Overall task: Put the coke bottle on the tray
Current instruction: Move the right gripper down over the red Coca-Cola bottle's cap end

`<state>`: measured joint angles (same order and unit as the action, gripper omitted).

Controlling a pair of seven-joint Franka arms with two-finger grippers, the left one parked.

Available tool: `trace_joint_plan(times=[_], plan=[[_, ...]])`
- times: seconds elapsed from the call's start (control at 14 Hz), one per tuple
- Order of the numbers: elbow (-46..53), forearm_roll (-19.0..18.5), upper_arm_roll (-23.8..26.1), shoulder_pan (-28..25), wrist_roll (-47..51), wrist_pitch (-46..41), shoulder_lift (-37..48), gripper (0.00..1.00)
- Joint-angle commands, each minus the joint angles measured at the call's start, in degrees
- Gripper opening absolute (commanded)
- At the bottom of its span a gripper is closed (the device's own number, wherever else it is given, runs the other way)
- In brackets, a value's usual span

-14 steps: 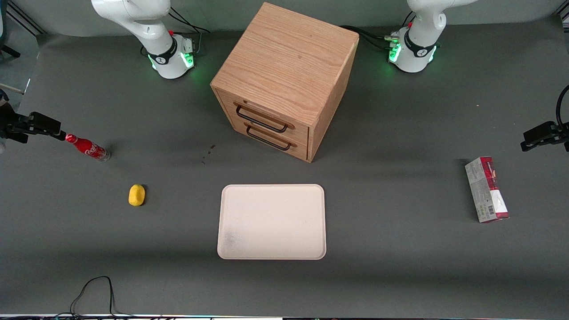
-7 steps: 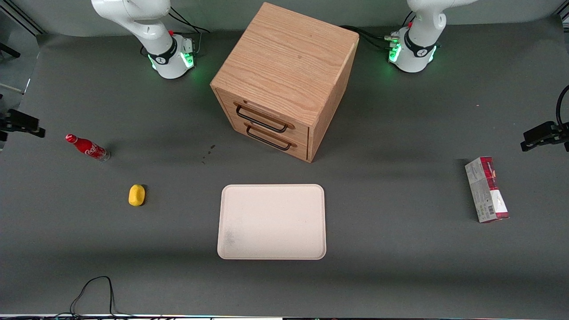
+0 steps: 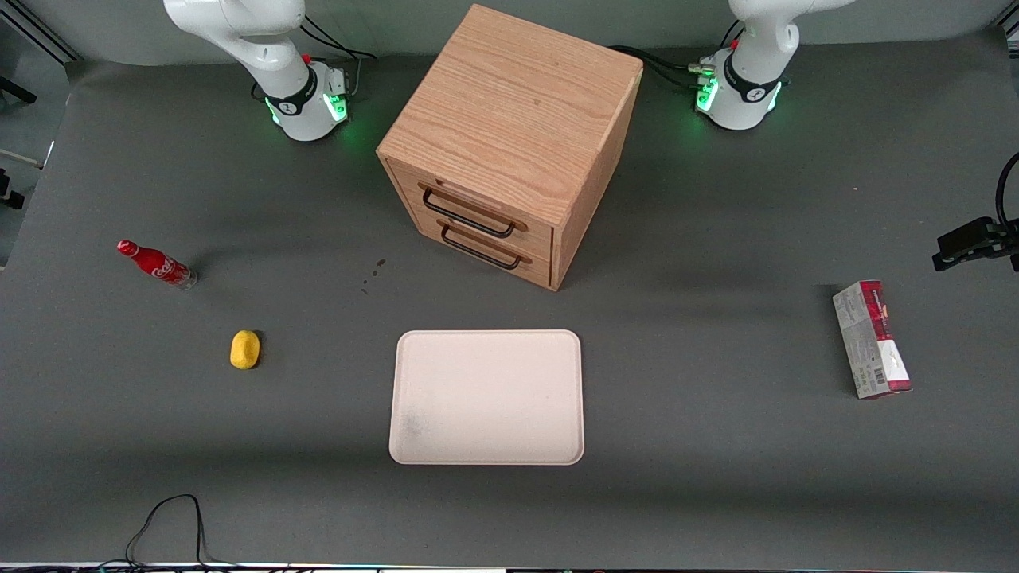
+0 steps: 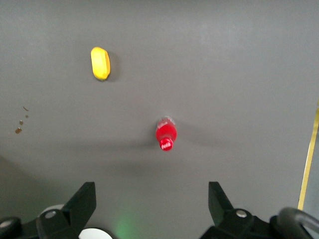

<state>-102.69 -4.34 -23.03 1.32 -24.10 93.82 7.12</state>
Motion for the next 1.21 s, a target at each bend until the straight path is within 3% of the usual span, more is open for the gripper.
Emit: trace_joint_plan(times=[0.0, 0.36, 0.86, 1.14], plan=[[-13.1, -3.4, -0.3, -0.7, -0.9, 6.5, 10.5, 1.0], [-17.2, -3.8, -2.8, -0.7, -8.7, 11.7, 8.4, 1.0], [-25.4, -3.0, -4.7, -0.8, -8.7, 26.0, 2.1, 1.0], [-27.0, -0.5, -4.8, -0.9, -8.7, 32.5, -4.6, 1.0]])
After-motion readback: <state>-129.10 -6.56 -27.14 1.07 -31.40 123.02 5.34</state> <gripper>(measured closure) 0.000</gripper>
